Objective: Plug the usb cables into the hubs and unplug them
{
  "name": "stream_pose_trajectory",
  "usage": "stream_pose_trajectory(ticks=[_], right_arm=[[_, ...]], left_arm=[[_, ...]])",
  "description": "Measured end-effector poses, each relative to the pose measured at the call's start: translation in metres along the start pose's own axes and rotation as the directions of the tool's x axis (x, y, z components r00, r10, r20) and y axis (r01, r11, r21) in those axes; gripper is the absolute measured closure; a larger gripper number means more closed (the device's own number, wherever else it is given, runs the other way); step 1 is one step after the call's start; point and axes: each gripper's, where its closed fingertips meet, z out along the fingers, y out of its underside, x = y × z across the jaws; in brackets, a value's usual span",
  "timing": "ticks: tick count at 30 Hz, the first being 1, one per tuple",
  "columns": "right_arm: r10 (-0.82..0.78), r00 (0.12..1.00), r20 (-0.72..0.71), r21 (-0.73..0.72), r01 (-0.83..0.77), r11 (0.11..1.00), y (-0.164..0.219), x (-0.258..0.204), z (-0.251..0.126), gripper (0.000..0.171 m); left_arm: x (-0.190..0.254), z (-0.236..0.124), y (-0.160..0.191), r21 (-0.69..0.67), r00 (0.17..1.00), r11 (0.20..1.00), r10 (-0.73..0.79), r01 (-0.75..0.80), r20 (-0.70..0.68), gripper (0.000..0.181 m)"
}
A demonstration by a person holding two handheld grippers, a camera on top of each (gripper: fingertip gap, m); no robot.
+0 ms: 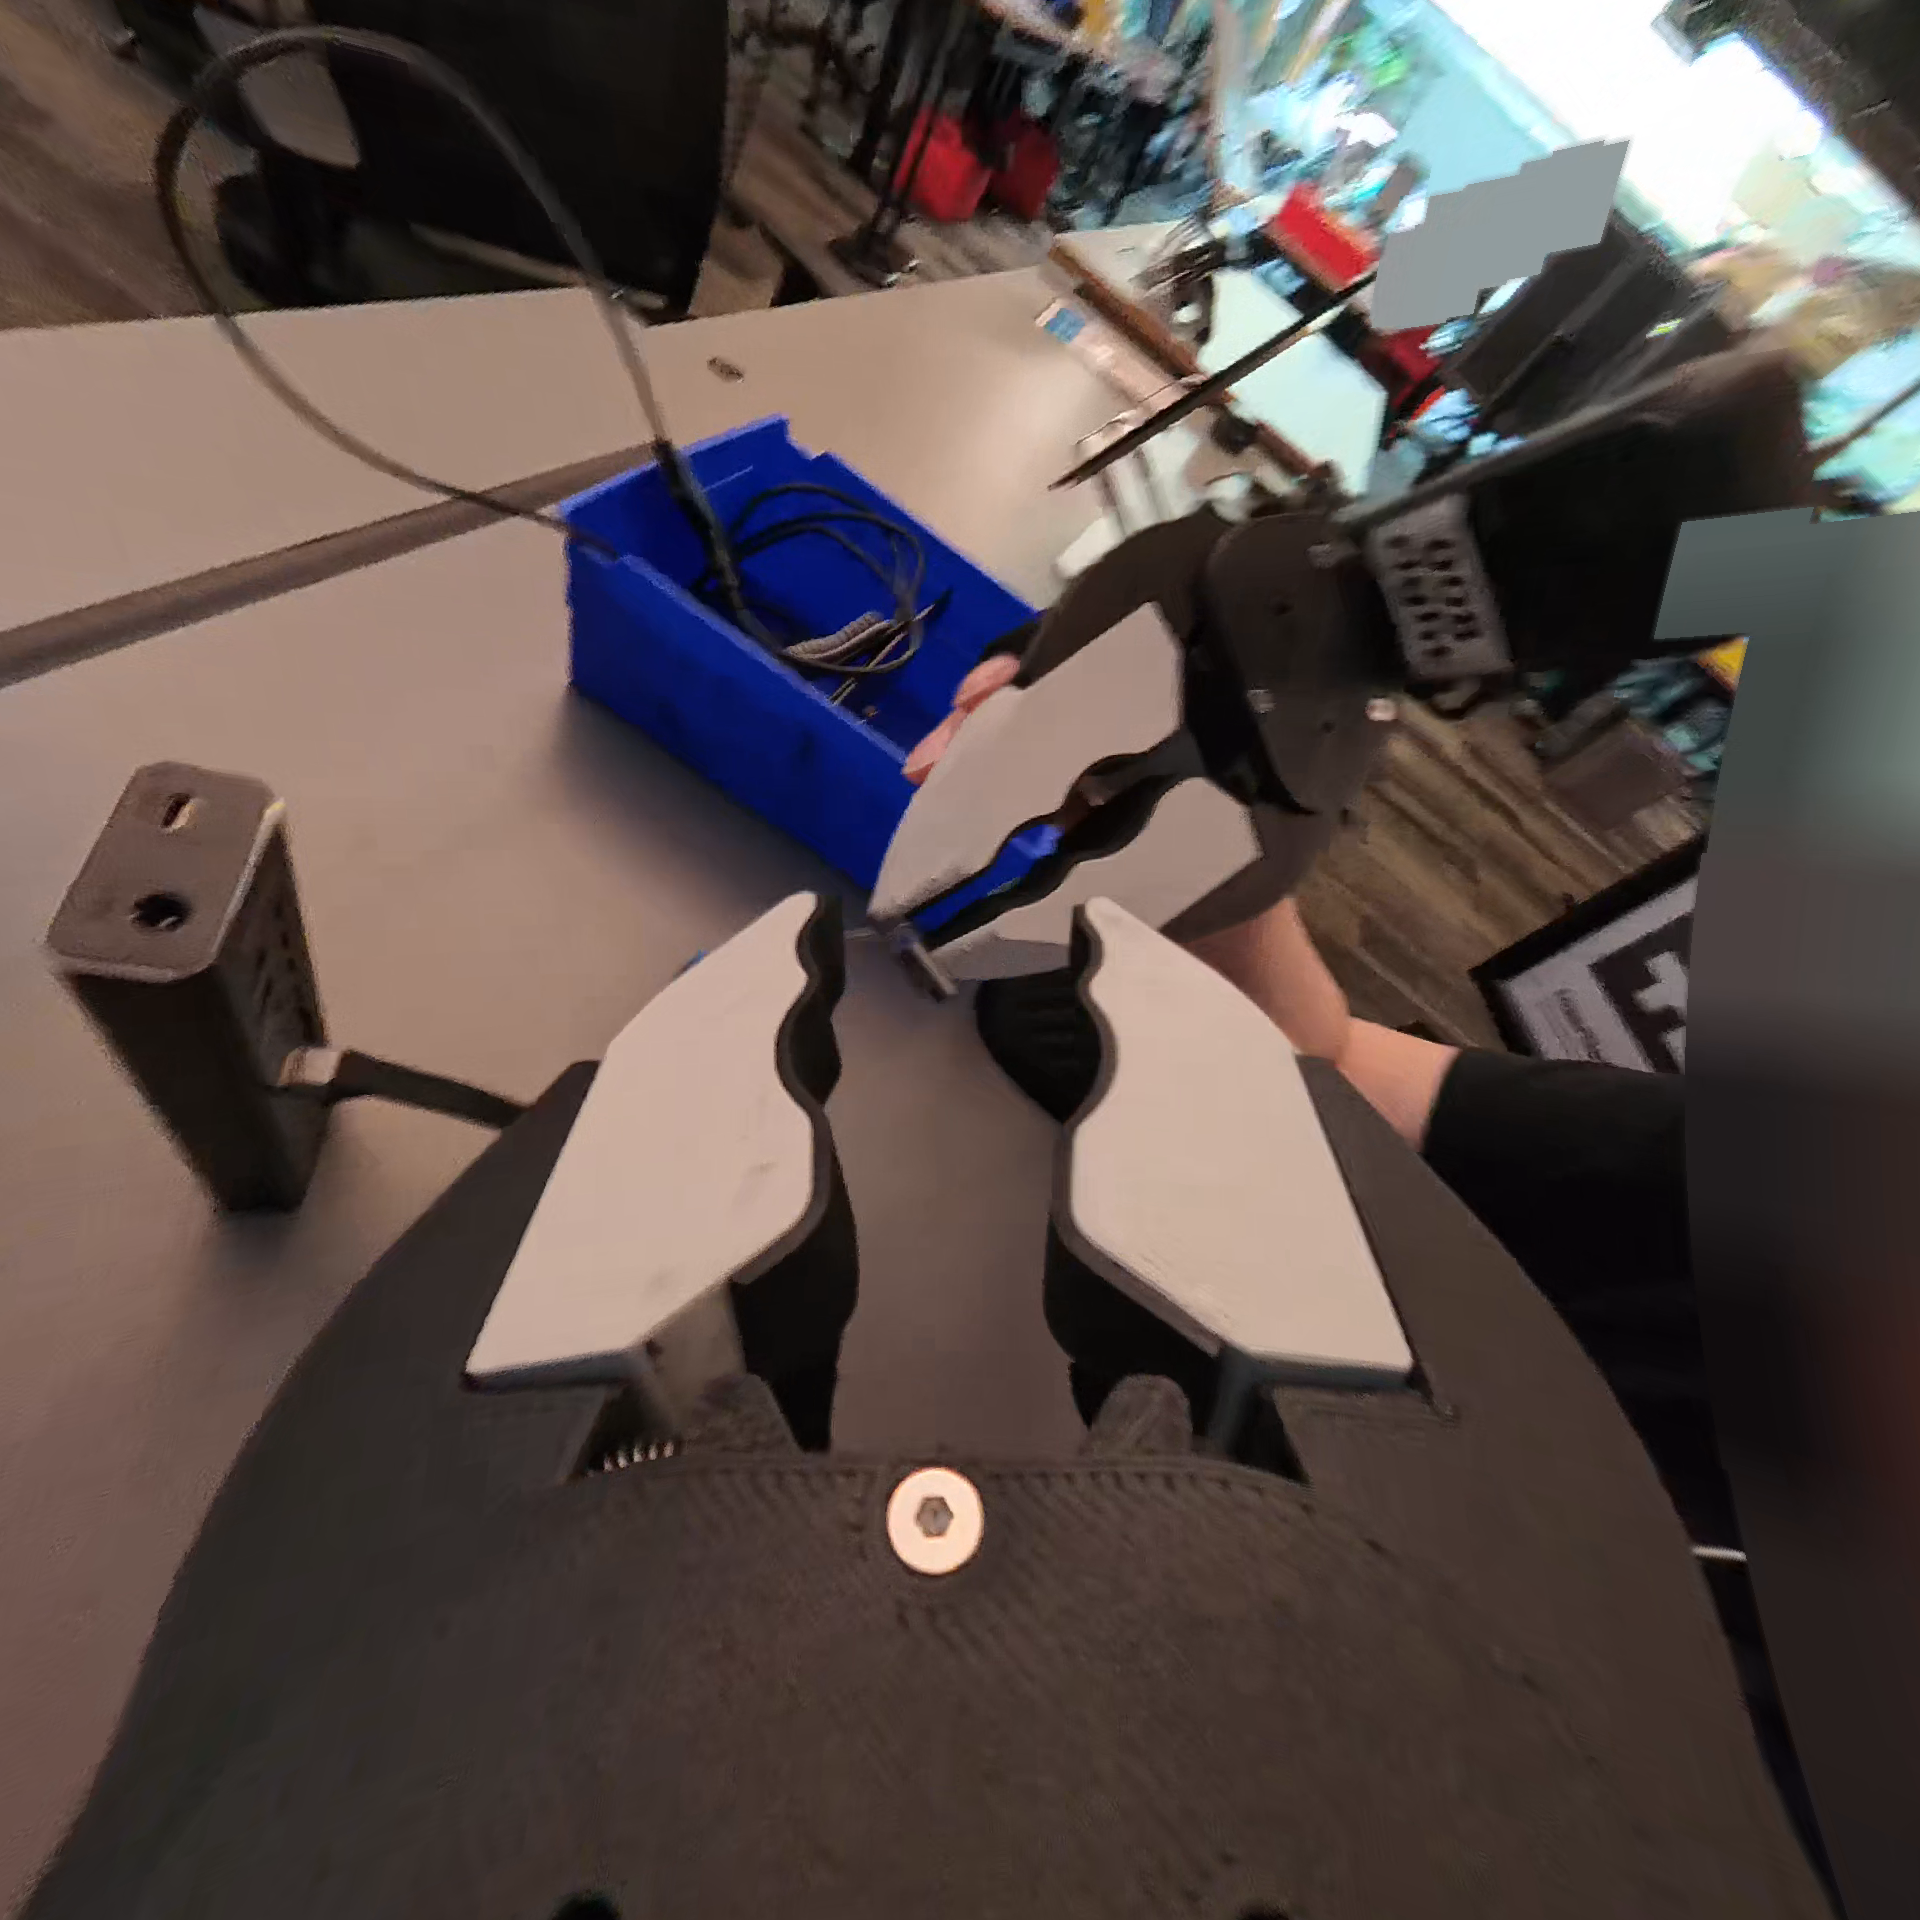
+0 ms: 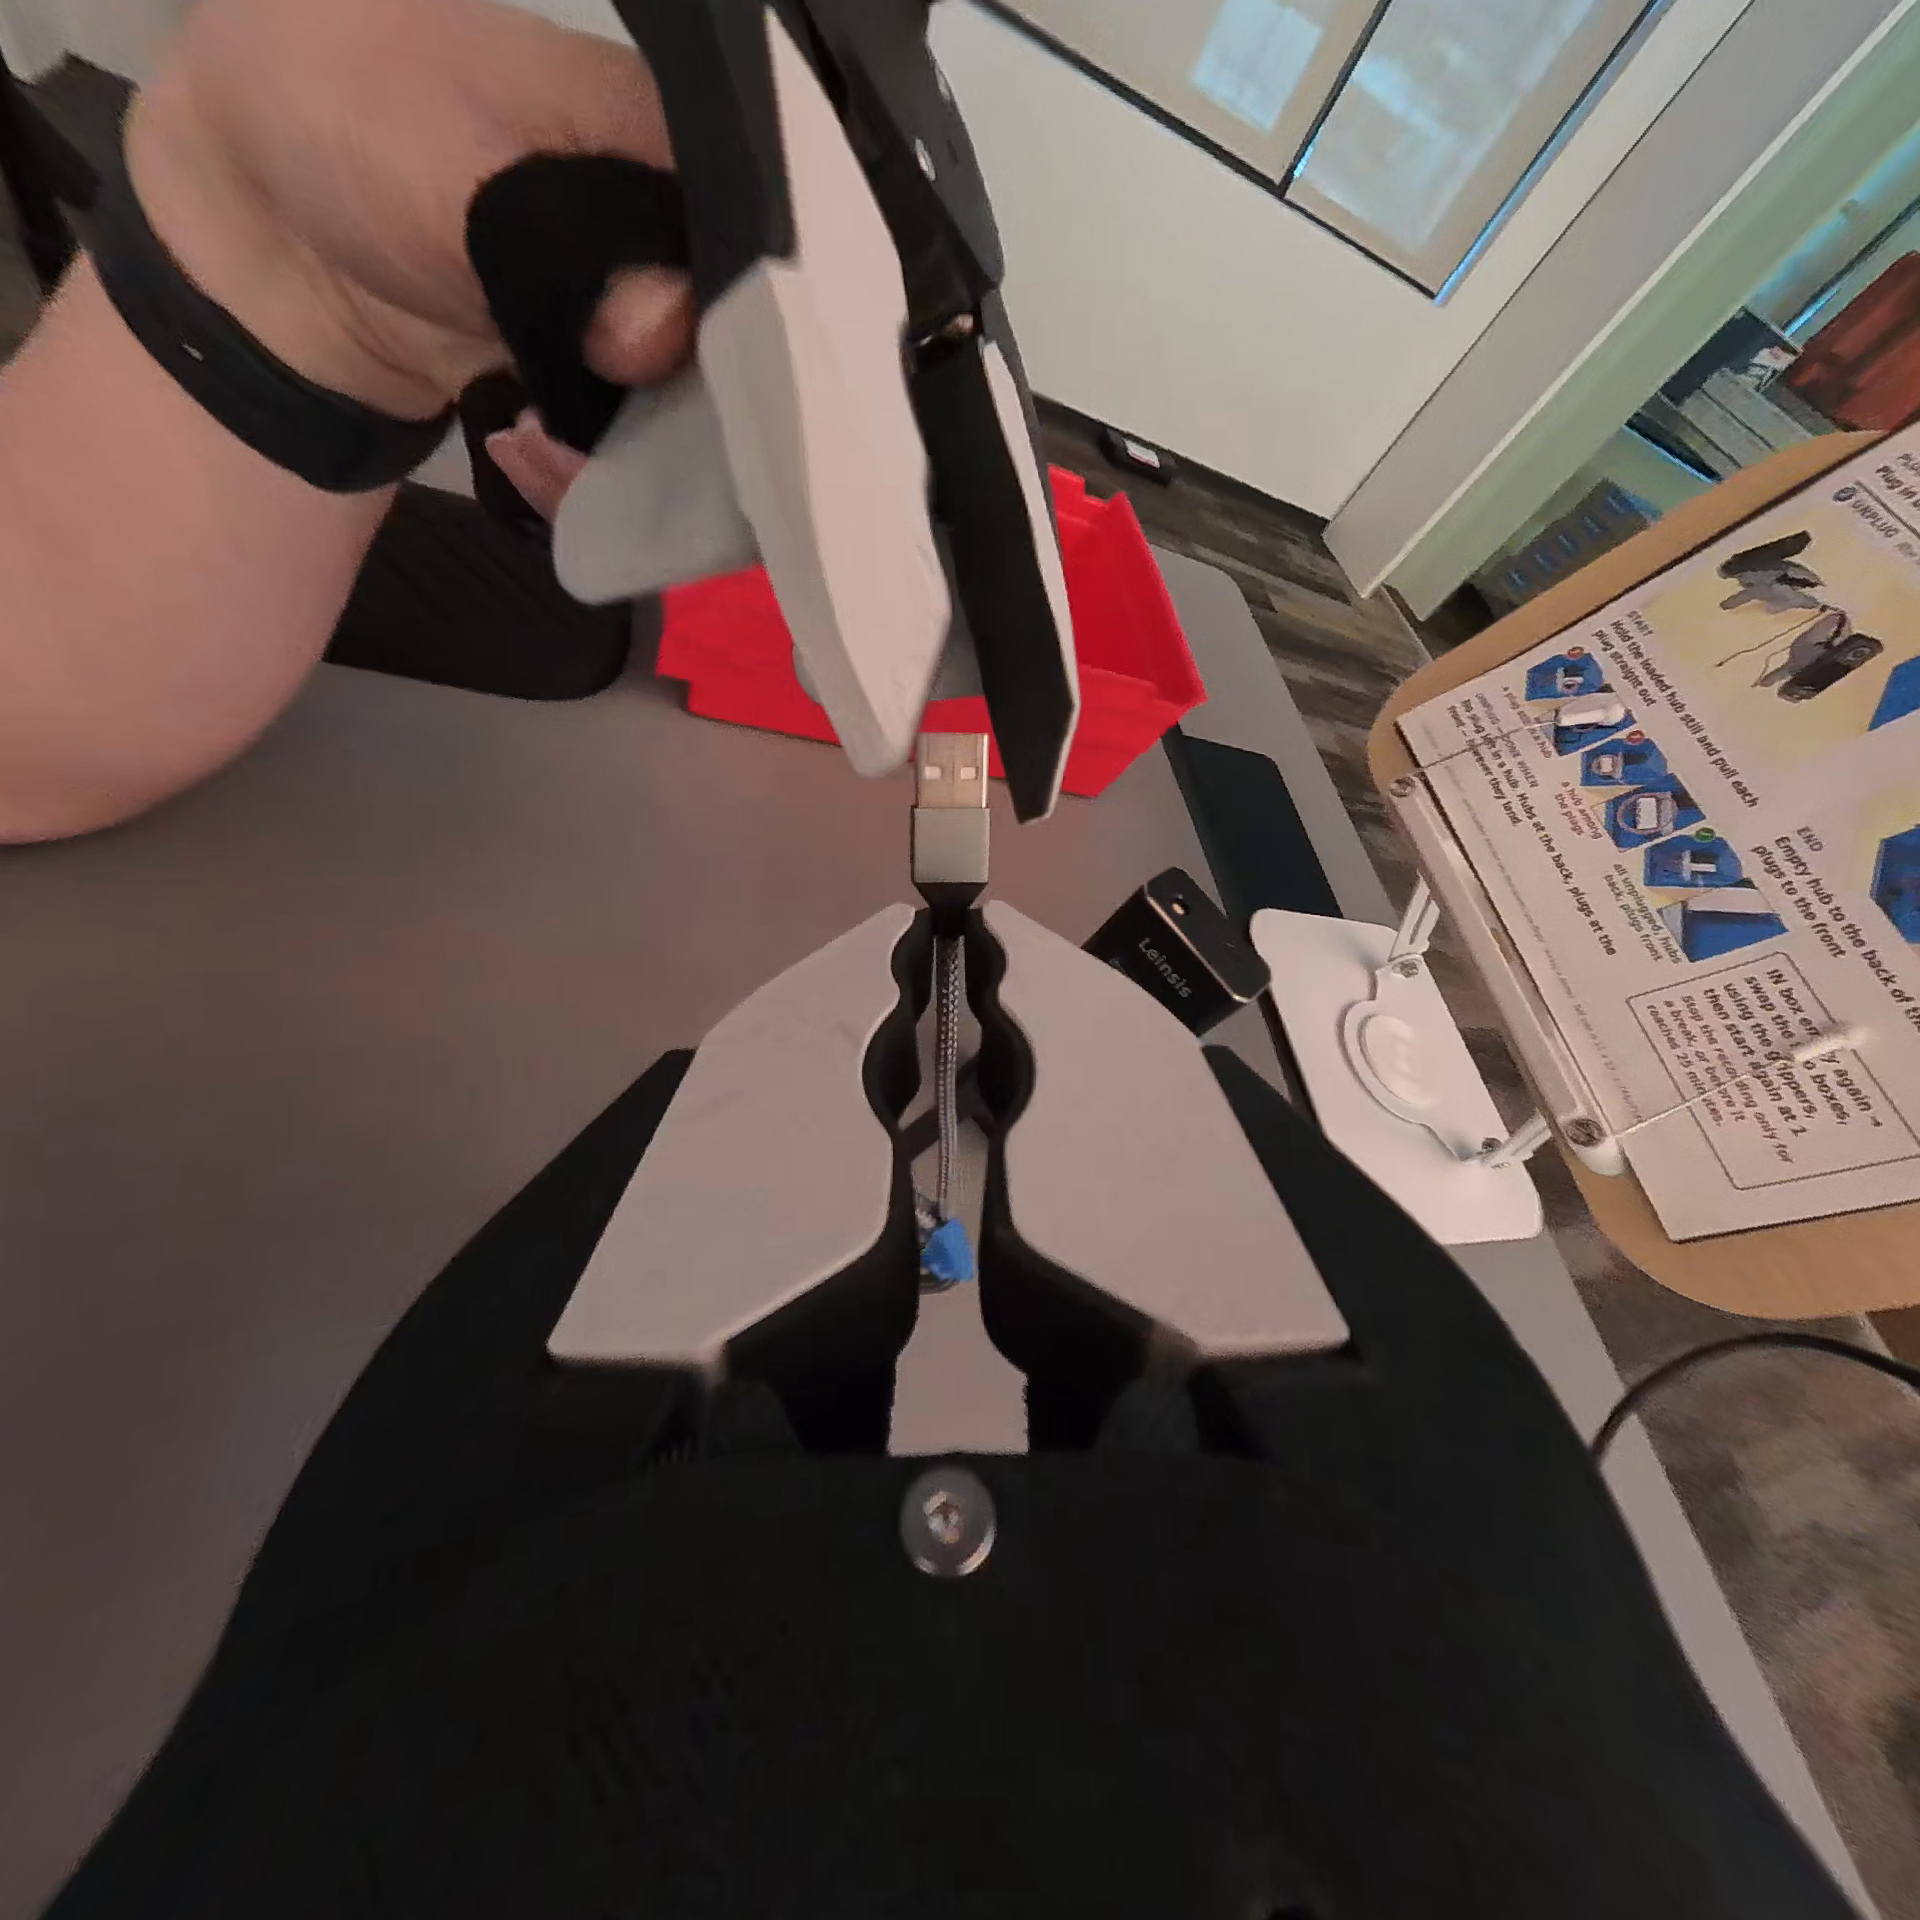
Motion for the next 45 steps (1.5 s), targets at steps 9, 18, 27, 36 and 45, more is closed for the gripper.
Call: stream_pose_trajectory(ticks=[9, 18, 27, 36, 45], right_arm=[[-0.075, 0.994, -0.076, -0.063, 0.07, 0.996, 0.004, 0.004, 0.006, 0.165], [-0.127, 0.983, -0.136, -0.076, 0.118, 0.99, 0.002, 0.009, 0.007, 0.164], [-0.172, 0.974, -0.146, -0.095, 0.159, 0.983, 0.004, 0.009, 0.008, 0.164], [-0.23, 0.958, -0.17, -0.016, 0.23, 0.973, -0.005, 0.013, -0.017, 0.129], [-0.054, 0.966, -0.254, 0.391, 0.153, 0.908, -0.039, 0.035, -0.051, 0.123]], left_arm=[[-0.016, 0.011, 0.02, -0.145, 0.998, 0.988, -0.056, 0.051, -0.032, 0.172], [-0.019, 0.01, 0.013, -0.109, 0.995, 0.992, -0.067, 0.059, -0.073, 0.171], [-0.025, 0.01, 0.01, -0.115, 0.999, 0.993, 0.019, -0.023, -0.03, 0.175], [-0.012, -0.01, 0.007, -0.087, 0.989, 0.99, 0.102, -0.112, -0.108, 0.176], [0.052, -0.031, 0.0, 0.031, 0.906, 0.967, 0.247, -0.252, -0.344, 0.176]])
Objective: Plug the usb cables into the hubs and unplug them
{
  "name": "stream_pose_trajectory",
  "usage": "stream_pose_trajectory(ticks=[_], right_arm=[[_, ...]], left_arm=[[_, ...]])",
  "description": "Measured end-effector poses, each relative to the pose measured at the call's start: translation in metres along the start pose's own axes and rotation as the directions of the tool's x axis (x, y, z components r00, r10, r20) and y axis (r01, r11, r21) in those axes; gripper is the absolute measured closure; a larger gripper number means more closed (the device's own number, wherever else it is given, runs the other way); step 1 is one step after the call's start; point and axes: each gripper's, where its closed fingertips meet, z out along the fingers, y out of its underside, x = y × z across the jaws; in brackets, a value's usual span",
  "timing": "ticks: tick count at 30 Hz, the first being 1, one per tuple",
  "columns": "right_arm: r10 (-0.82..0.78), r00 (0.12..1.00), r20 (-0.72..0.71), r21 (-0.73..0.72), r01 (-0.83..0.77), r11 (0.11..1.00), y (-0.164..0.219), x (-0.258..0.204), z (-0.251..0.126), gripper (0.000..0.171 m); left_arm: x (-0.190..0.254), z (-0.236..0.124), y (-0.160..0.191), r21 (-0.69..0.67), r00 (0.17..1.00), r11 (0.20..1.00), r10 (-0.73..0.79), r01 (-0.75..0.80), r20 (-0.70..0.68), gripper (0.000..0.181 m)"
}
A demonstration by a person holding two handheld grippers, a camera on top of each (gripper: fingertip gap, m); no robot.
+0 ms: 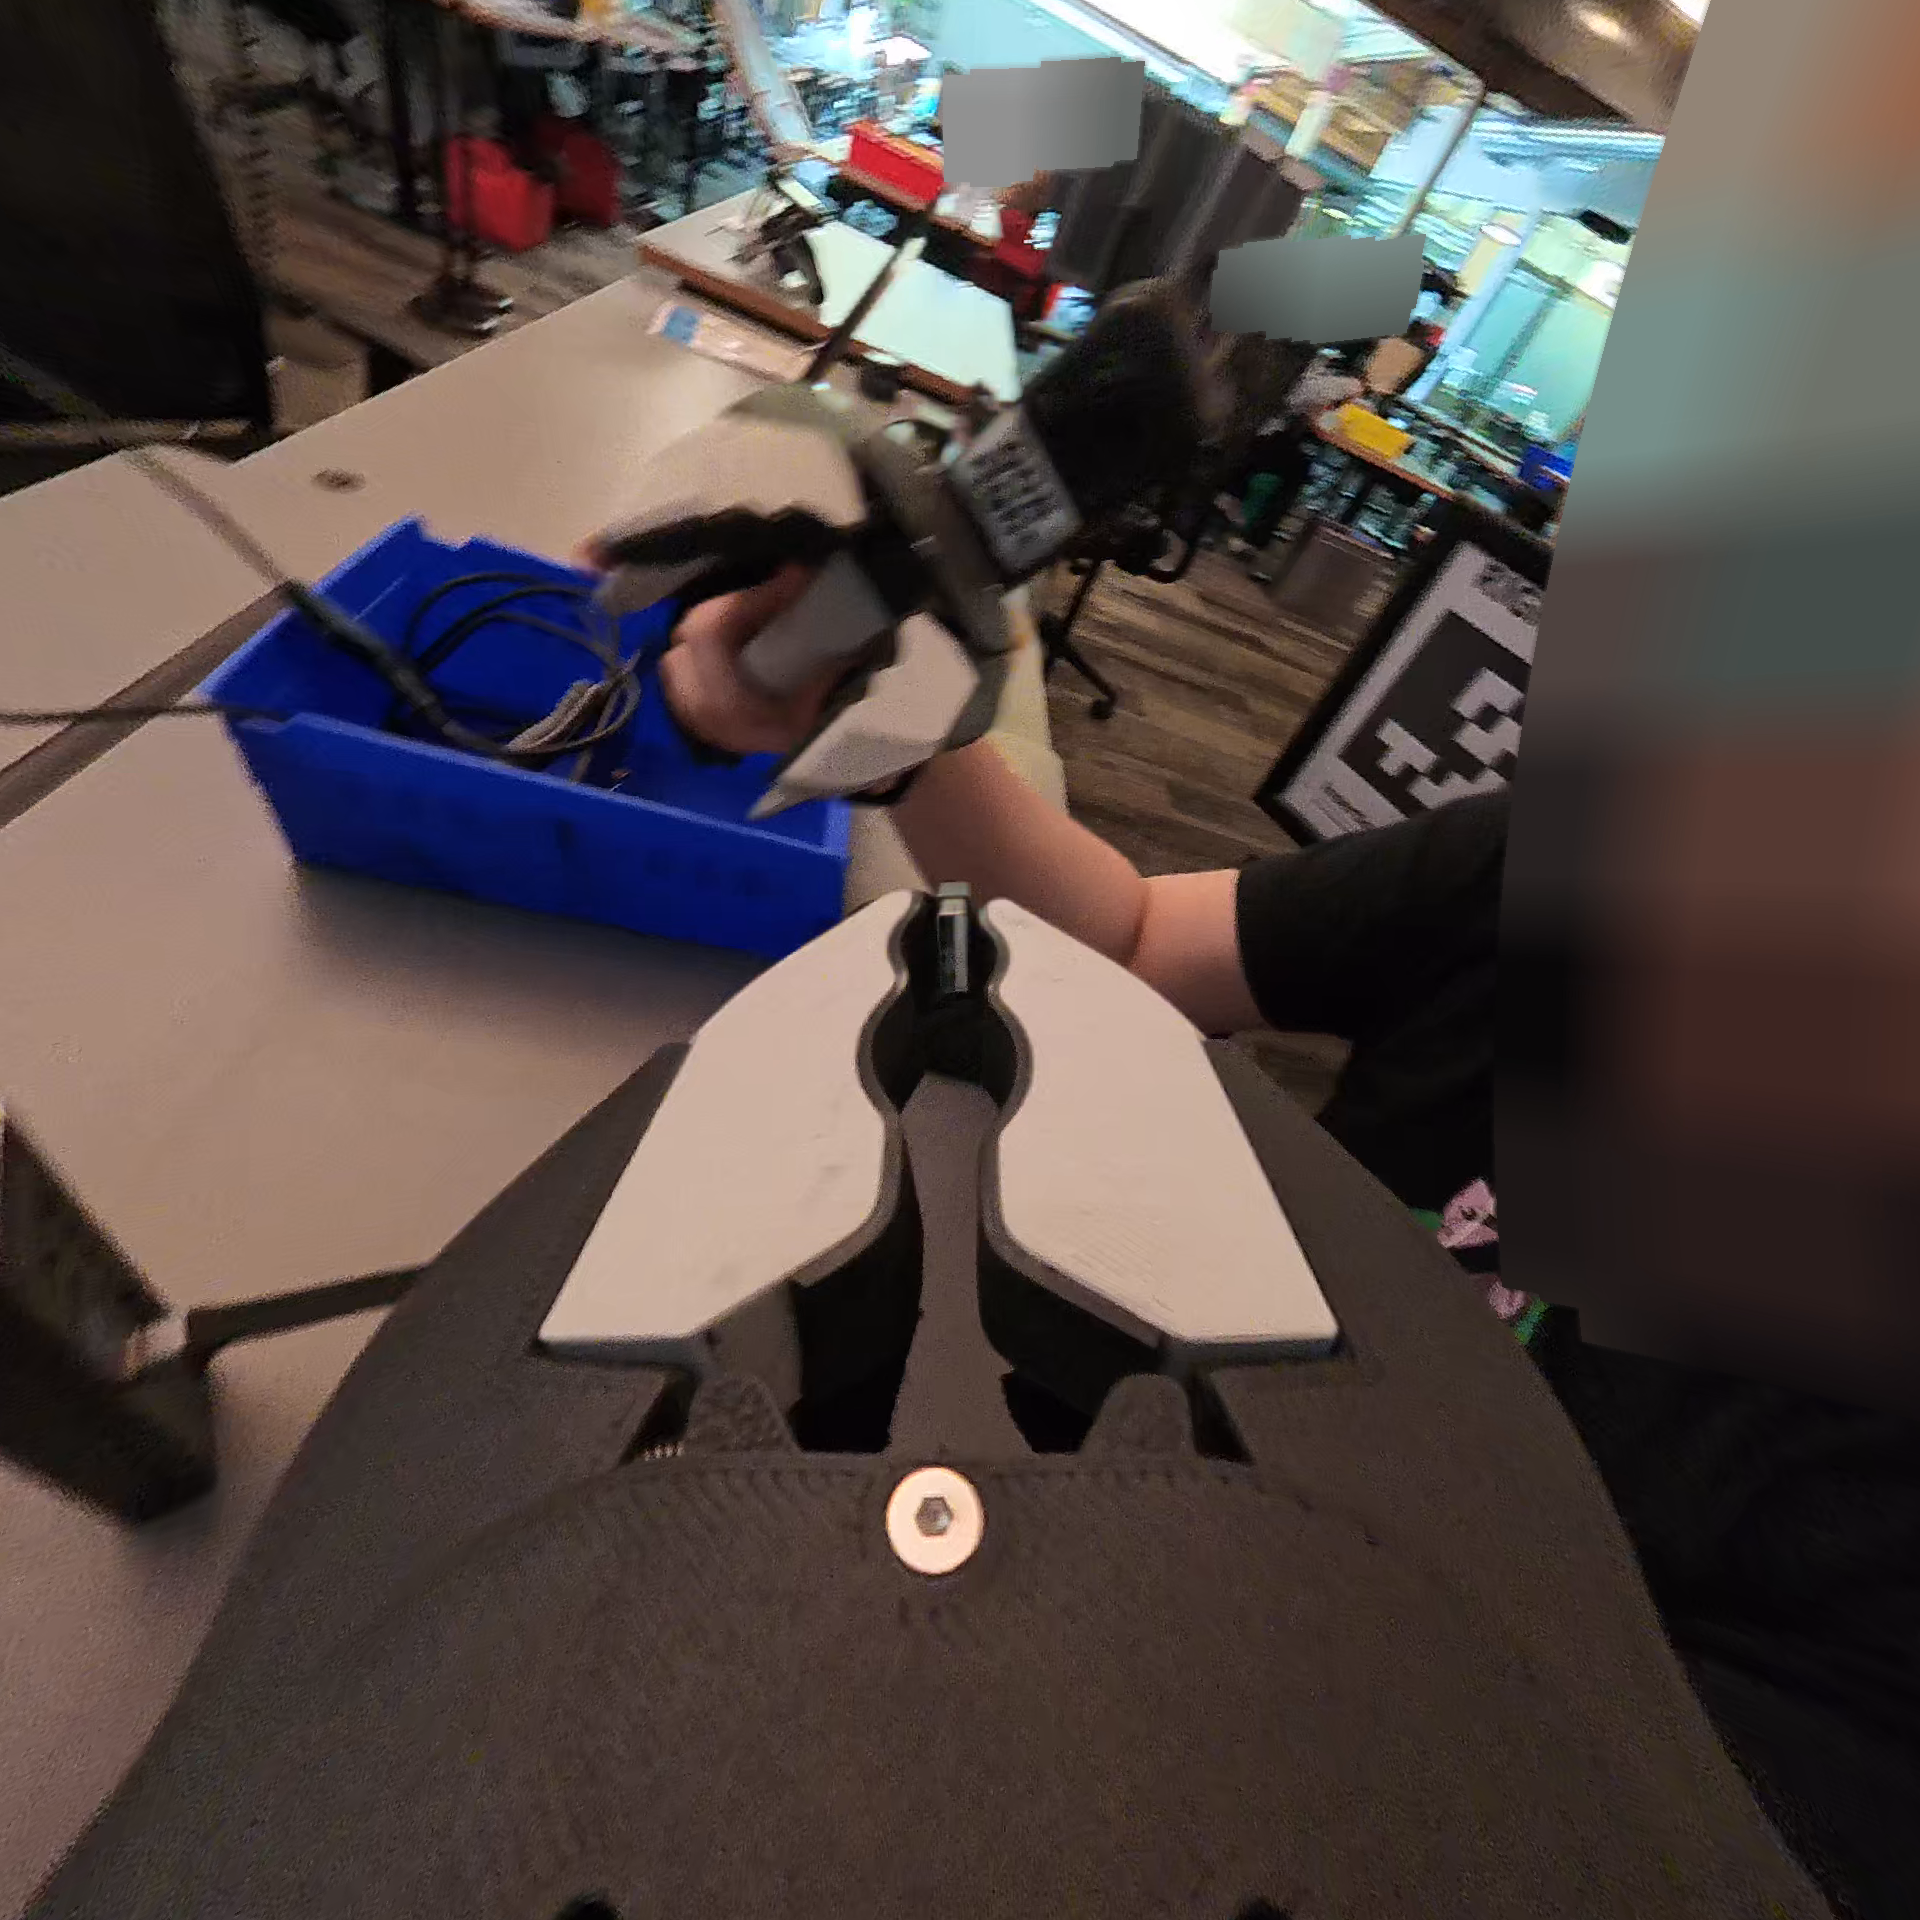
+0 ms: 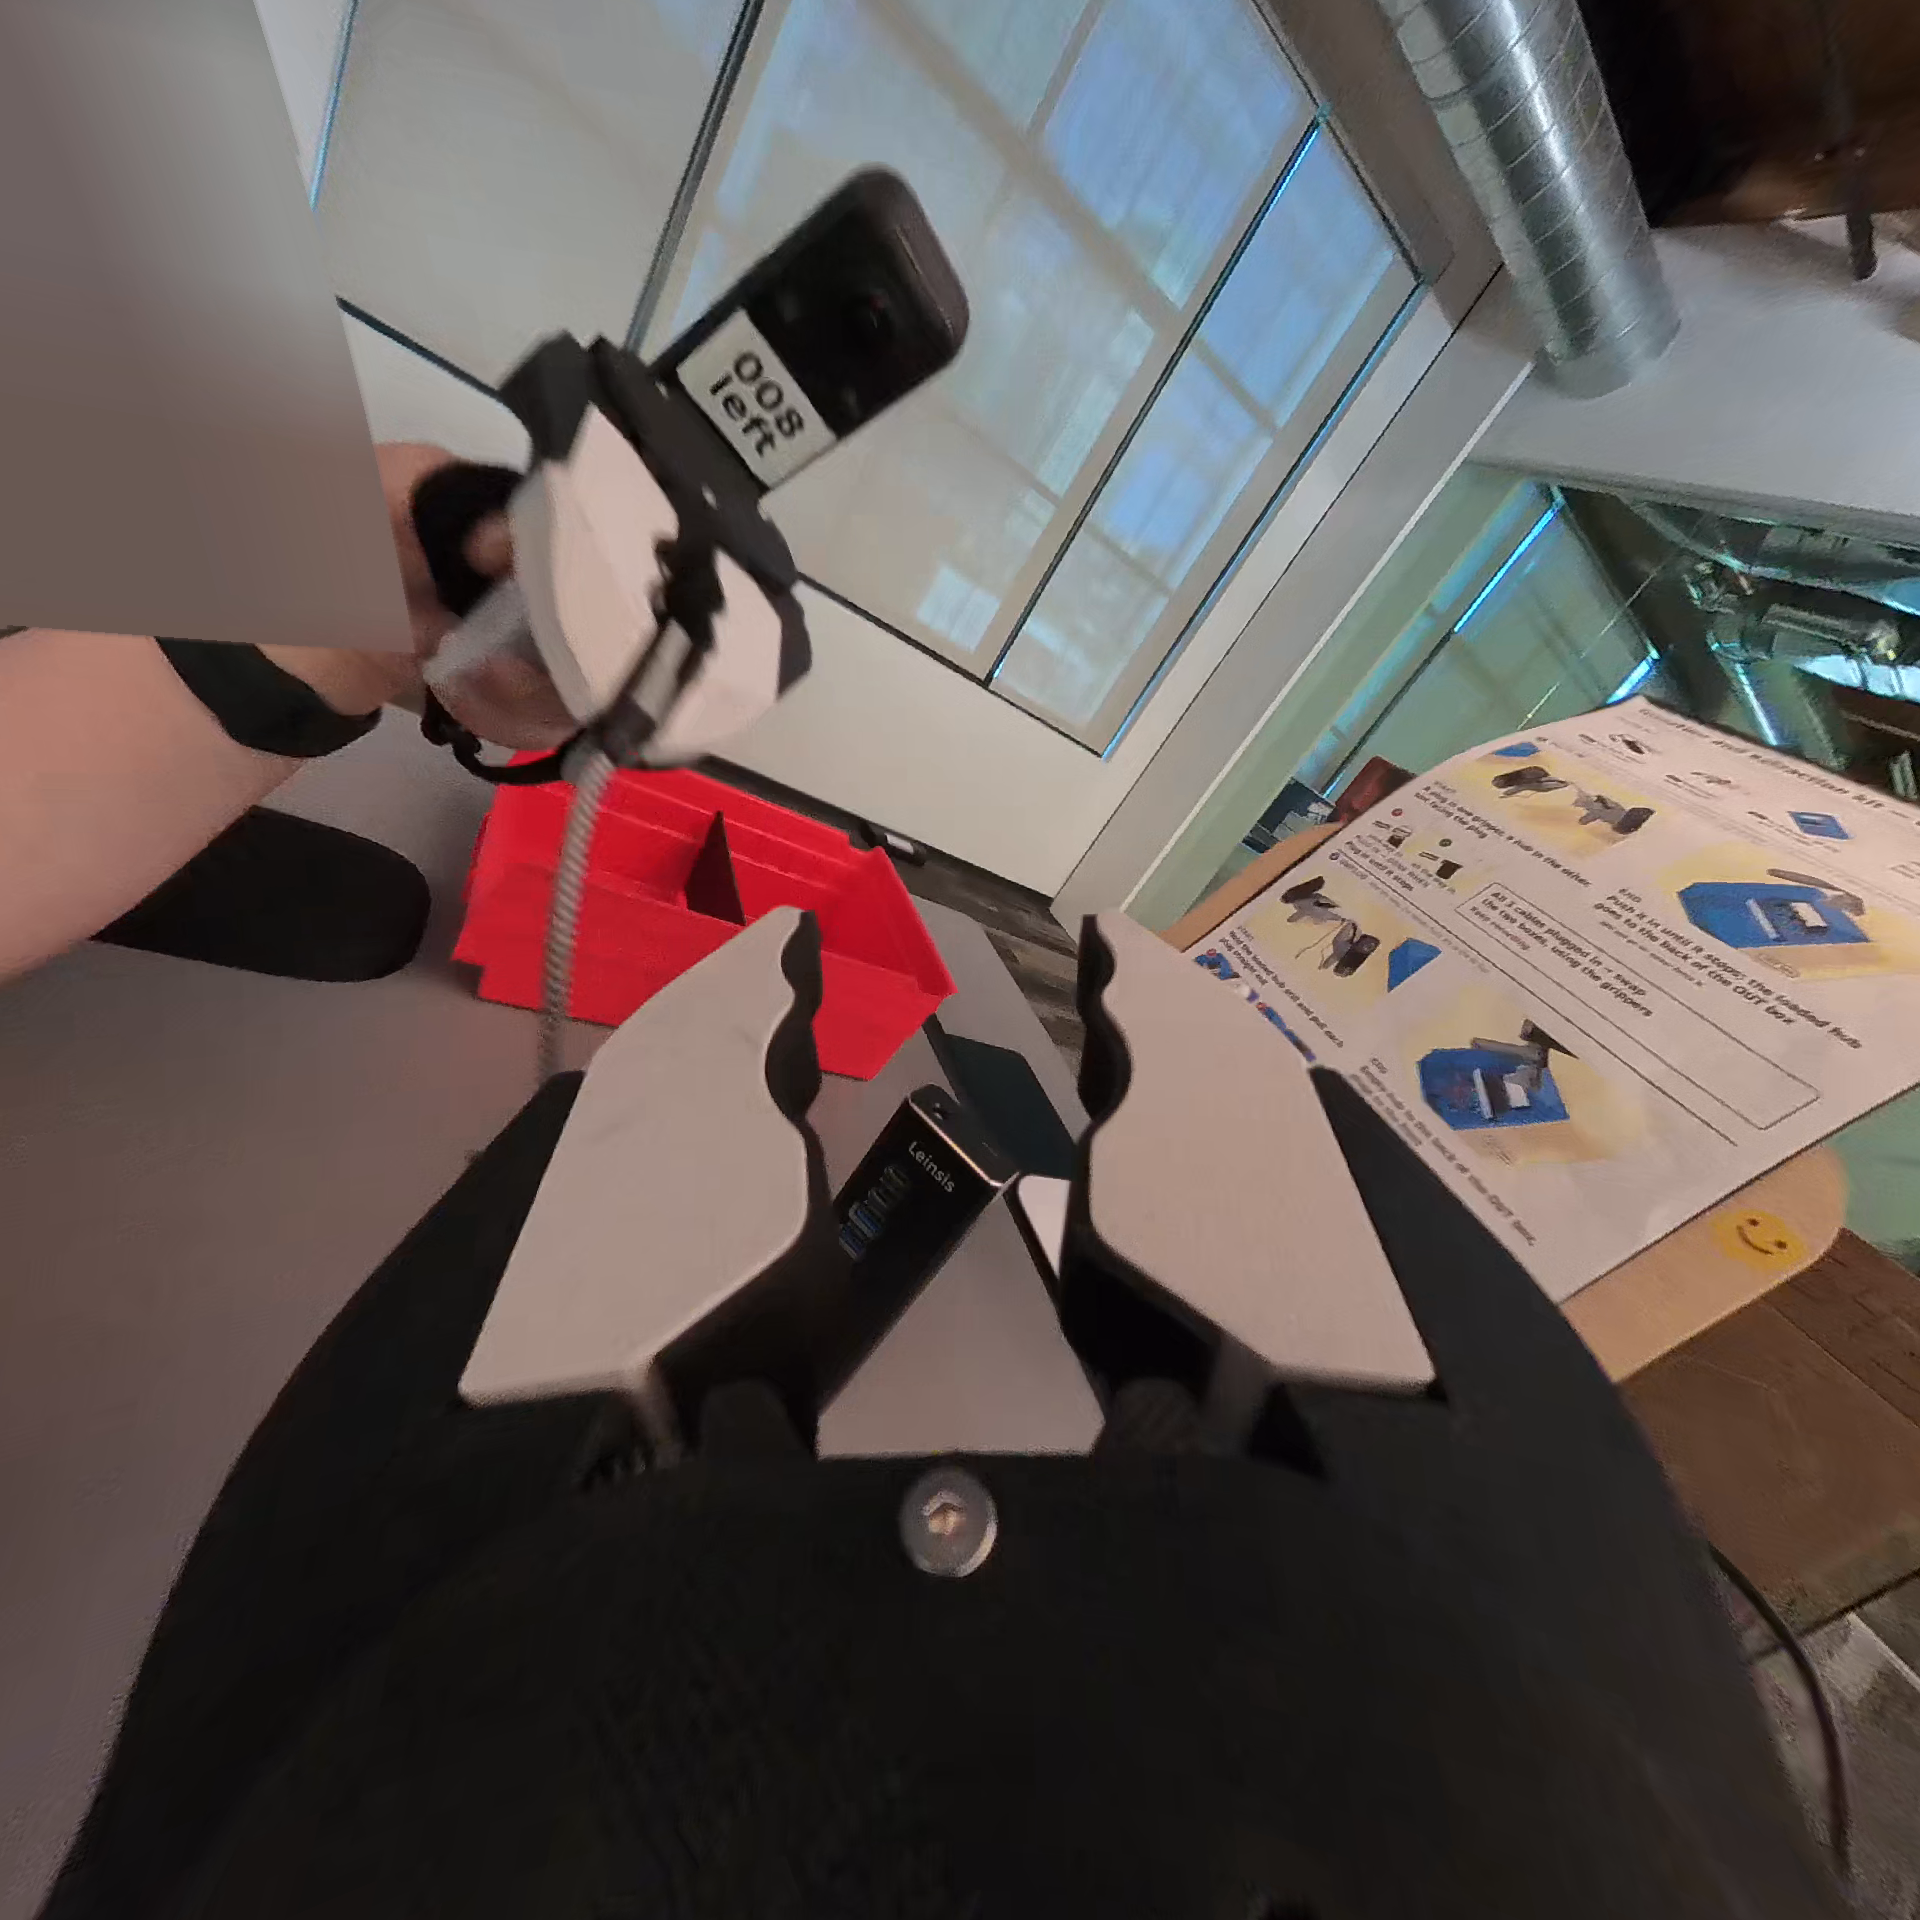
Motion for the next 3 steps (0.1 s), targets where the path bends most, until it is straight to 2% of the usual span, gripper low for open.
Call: stream_pose_trajectory(ticks=[3], right_arm=[[-0.003, 0.999, 0.037, 0.026, 0.002, 1.0, 0.014, -0.013, 0.015, 0.123]], left_arm=[[0.033, 0.002, -0.009, 0.051, 0.988, 0.995, 0.093, -0.087, -0.126, 0.176]])
